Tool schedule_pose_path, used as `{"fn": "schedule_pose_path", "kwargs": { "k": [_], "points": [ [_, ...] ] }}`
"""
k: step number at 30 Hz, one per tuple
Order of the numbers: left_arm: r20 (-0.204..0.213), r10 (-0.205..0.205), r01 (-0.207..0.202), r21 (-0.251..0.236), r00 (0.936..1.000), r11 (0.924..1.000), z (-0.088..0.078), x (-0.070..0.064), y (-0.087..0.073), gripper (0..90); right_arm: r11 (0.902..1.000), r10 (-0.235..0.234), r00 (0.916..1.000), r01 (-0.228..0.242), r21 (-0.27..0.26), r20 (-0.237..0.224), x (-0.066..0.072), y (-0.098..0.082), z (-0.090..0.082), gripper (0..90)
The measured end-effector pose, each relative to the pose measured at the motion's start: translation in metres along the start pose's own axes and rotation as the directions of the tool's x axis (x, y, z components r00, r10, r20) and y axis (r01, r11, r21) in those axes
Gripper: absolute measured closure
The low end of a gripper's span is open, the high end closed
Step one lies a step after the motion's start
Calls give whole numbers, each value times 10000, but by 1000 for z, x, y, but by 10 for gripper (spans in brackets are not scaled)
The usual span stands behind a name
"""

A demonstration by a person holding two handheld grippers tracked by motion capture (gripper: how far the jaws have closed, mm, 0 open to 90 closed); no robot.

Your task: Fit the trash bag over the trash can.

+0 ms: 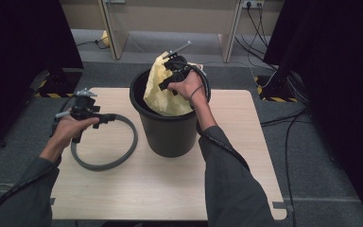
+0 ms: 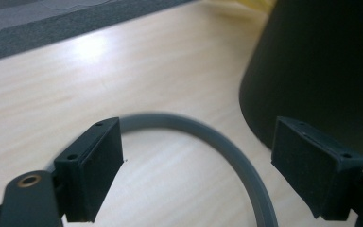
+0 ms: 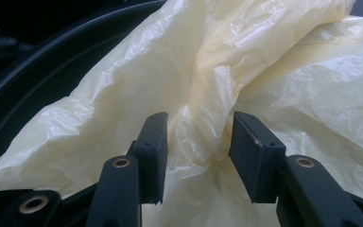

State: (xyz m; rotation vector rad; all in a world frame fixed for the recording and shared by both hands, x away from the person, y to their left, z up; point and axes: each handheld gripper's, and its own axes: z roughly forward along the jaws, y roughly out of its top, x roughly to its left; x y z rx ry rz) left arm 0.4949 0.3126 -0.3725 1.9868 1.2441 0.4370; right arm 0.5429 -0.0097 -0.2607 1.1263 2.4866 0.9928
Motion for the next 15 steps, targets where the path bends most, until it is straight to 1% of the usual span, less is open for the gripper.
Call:
{"fn": "schedule_pose_path", "kwargs": {
  "k": [2, 5, 8, 10, 11, 12, 13, 15],
  "points": [
    [-324, 7, -6, 55, 9995, 10000, 2, 4, 14, 167, 10000, 5, 10000, -5, -18, -30, 0, 1, 0, 571],
    [-571, -118, 113, -83, 9983, 9999, 2, 8, 34, 168, 10000, 35, 10000, -35, 13, -25, 0, 1, 0, 568],
    [-579, -339, 321, -320, 9977, 9990, -1, 8, 52, 169, 10000, 24, 10000, -24, -24, -34, 0, 1, 0, 567],
    [-755, -254, 226, -387, 9968, 9990, -3, 6, 67, 171, 10000, 17, 10000, -17, -24, -50, 1, 1, -1, 567],
    [-744, -273, 241, -430, 9969, 9988, -4, 6, 74, 175, 10000, 43, 10000, -43, -49, -81, 1, 2, 0, 566],
    [-827, -319, 278, -511, 9961, 9983, -6, 5, 81, 182, 10000, 45, 9999, -45, -62, -118, 1, 2, 0, 566],
    [-892, -379, 324, -617, 9953, 9976, -7, 5, 86, 183, 10000, 20, 9999, -20, -13, -125, 1, 2, 1, 566],
    [-763, -662, 583, -1019, 9949, 9931, -12, 3, 101, 186, 10000, -12, 10000, 13, 75, -97, 2, 1, 3, 565]
  ]
}}
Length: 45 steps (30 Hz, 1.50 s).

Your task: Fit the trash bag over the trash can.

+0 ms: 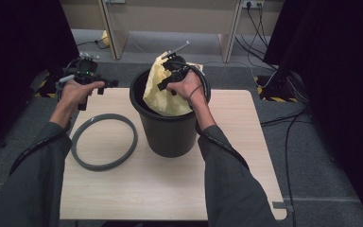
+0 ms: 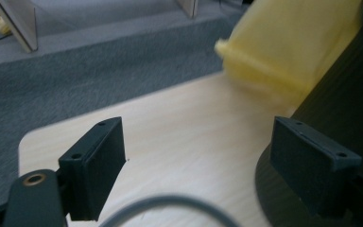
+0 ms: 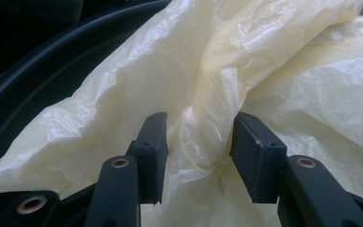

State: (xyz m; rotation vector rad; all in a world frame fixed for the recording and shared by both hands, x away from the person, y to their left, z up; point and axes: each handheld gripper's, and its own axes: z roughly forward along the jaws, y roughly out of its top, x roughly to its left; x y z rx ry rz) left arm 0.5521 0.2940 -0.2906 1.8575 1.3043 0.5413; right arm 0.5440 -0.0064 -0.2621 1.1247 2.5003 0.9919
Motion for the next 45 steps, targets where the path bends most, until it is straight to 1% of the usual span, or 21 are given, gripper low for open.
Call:
{"fn": "schedule_pose_path", "kwargs": {
  "k": [2, 5, 9, 13, 17, 18, 20, 21, 23, 26, 27, 29, 30, 31, 32, 33, 34, 35, 37, 40, 45],
  "points": [
    [127, -105, 107, -182, 9999, 9998, -2, -7, 14, 192, 10000, 3, 10000, -3, 12, -1, 1, -1, 2, 566],
    [199, 220, -212, -366, 9996, 9991, -4, -23, 31, 209, 10000, -14, 10000, 14, 50, -32, 1, -1, 3, 566],
    [616, 612, -591, -354, 9962, 9976, -2, -48, 49, 230, 10000, 6, 10000, -6, 75, -33, 1, -1, 3, 566],
    [944, 1070, -1045, -308, 9898, 9940, 0, -70, 62, 249, 9999, 108, 9999, -107, 81, -65, 0, -3, 4, 563],
    [1277, 1129, -1085, -410, 9854, 9932, 2, -87, 72, 269, 9999, 150, 9998, -151, -57, -161, 0, -3, 1, 563],
    [1439, 1127, -1079, -406, 9832, 9933, 2, -91, 74, 276, 9999, 132, 9998, -133, -76, -174, 0, -3, 0, 563],
    [1787, 982, -919, -430, 9790, 9948, 4, -99, 77, 280, 9997, 210, 9995, -213, -128, -217, -1, -3, -1, 563],
    [1864, 858, -801, -383, 9787, 9961, 5, -102, 79, 280, 9996, 231, 9995, -235, -167, -230, -1, -3, -1, 562],
    [1826, 769, -747, -187, 9802, 9970, 10, -108, 80, 280, 9996, 227, 9995, -231, -161, -242, -1, -3, -2, 563],
    [1490, 820, -850, 139, 9854, 9963, 20, -117, 80, 288, 9997, 207, 9995, -210, -127, -259, 0, -3, -2, 563],
    [1542, 851, -889, 177, 9844, 9959, 25, -119, 80, 306, 9996, 228, 9994, -232, -140, -258, 0, -3, -2, 563],
    [1523, 963, -997, 148, 9836, 9949, 29, -123, 78, 406, 9996, 236, 9994, -240, -138, -264, 1, -3, -2, 562],
    [1509, 1016, -1034, 39, 9833, 9946, 31, -125, 77, 481, 9995, 273, 9993, -277, -145, -267, 1, -3, -3, 561],
    [1654, 1164, -1174, -41, 9793, 9931, 31, -125, 76, 564, 9993, 314, 9991, -319, -182, -276, 1, -3, -4, 558],
    [1674, 1296, -1277, -221, 9773, 9916, 32, -127, 75, 650, 9994, 281, 9992, -287, -193, -286, 0, -3, -5, 555],
    [1625, 1347, -1321, -263, 9775, 9909, 31, -128, 75, 728, 9994, 286, 9992, -291, -209, -264, 0, -3, -7, 552],
    [1745, 1249, -1222, -260, 9767, 9922, 31, -128, 74, 815, 9993, 288, 9992, -295, -242, -259, -1, -3, -9, 543],
    [1851, 1221, -1198, -234, 9751, 9925, 30, -127, 74, 858, 9992, 254, 9993, -261, -303, -260, -2, -3, -11, 541],
    [2046, 1306, -1290, -213, 9701, 9914, 28, -126, 71, 894, 9985, 325, 9991, -335, -429, -255, -5, -3, -17, 530],
    [2331, 1586, -1605, -113, 9594, 9870, 25, -126, 65, 898, 9971, 423, 9989, -435, -623, -212, -13, -5, -28, 514],
    [2366, 1721, -1790, 78, 9562, 9838, 25, -125, 55, 899, 9922, 744, 9972, -751, -999, -105, -30, -9, -44, 502]
  ]
}}
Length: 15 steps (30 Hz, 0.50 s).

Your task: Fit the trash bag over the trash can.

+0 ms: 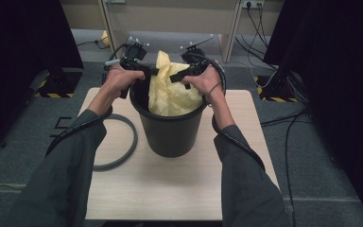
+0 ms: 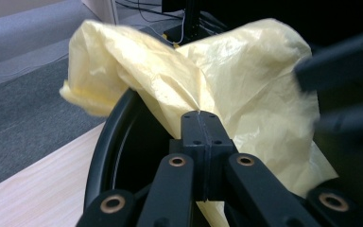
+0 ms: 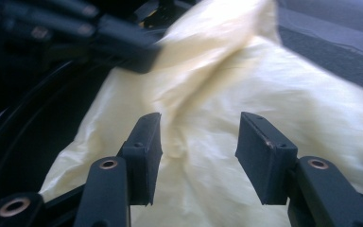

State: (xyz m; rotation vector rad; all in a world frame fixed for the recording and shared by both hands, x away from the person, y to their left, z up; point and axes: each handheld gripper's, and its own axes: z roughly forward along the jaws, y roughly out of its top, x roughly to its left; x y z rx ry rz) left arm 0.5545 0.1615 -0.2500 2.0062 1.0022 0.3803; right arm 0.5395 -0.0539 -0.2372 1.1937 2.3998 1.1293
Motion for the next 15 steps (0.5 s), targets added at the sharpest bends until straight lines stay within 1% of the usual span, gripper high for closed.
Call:
{"fn": "schedule_pose_path", "kwargs": {
  "k": [2, 4, 5, 6, 8, 9, 12, 15],
  "points": [
    [53, 100, -100, 68, 9999, 9999, -4, -1, -3, 899, 9997, 172, 9996, -168, -184, 213, -8, -1, -7, 478],
    [109, 282, -284, 195, 9995, 9994, -10, -3, -5, 899, 9986, 427, 9973, -407, -347, 591, -16, -1, -13, 466],
    [138, 454, -457, 268, 9989, 9986, -16, -5, -7, 899, 9980, 501, 9965, -475, -406, 673, -19, -1, -15, 459],
    [168, 571, -576, 320, 9982, 9978, -19, -6, -9, 899, 9964, 643, 9931, -584, -618, 978, -24, 0, -18, 441],
    [207, 808, -815, 381, 9965, 9959, -26, -8, -12, 899, 9959, 683, 9854, -581, -690, 1557, -29, 0, -20, 422],
    [252, 880, -890, 396, 9958, 9952, -28, -9, -13, 899, 9958, 739, 9806, -627, -664, 1815, -32, 0, -20, 410],
    [388, 1044, -1061, 442, 9938, 9934, -35, -12, -20, 899, 9948, 931, 9712, -815, -611, 2194, -40, 0, -16, 395],
    [480, 1059, -1080, 440, 9932, 9932, -35, -12, -26, 899, 9953, 951, 9675, -878, -414, 2341, -44, 0, -6, 387]
  ]
}}
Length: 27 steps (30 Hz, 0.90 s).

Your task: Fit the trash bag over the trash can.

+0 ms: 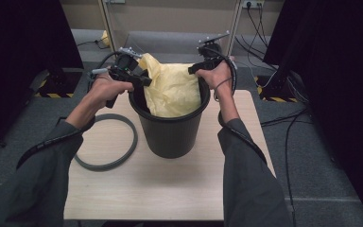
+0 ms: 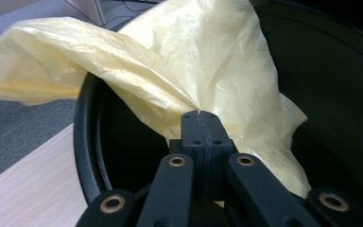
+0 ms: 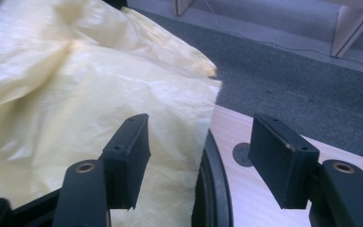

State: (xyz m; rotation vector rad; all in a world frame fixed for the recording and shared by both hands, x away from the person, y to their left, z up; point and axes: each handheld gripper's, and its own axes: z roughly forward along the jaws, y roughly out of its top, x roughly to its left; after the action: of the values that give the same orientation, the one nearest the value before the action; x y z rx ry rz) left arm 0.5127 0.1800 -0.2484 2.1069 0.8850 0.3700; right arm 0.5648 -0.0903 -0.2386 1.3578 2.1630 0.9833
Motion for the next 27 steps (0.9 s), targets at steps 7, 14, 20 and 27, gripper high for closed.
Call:
{"fn": "schedule_pose_path", "kwargs": {
  "k": [7, 14, 20, 27],
  "points": [
    [-2, 36, -36, 50, 10000, 10000, 5, 0, -7, 898, 9998, -204, 9996, 206, 70, -169, 7, 9, 24, 461],
    [-32, -83, 83, 4, 10000, 10000, 6, 3, -10, 896, 9839, -1740, 9845, 1748, -363, 221, 15, 15, 21, 860],
    [-135, -98, 99, 87, 9999, 9999, 8, 4, -9, 891, 9759, -2051, 9767, 1992, -892, -633, 21, 18, -3, 900],
    [-235, -21, 26, 231, 9997, 9997, 11, 2, -7, 889, 9961, -812, 9966, 806, -348, -150, 11, 12, 8, 557]
  ]
}}
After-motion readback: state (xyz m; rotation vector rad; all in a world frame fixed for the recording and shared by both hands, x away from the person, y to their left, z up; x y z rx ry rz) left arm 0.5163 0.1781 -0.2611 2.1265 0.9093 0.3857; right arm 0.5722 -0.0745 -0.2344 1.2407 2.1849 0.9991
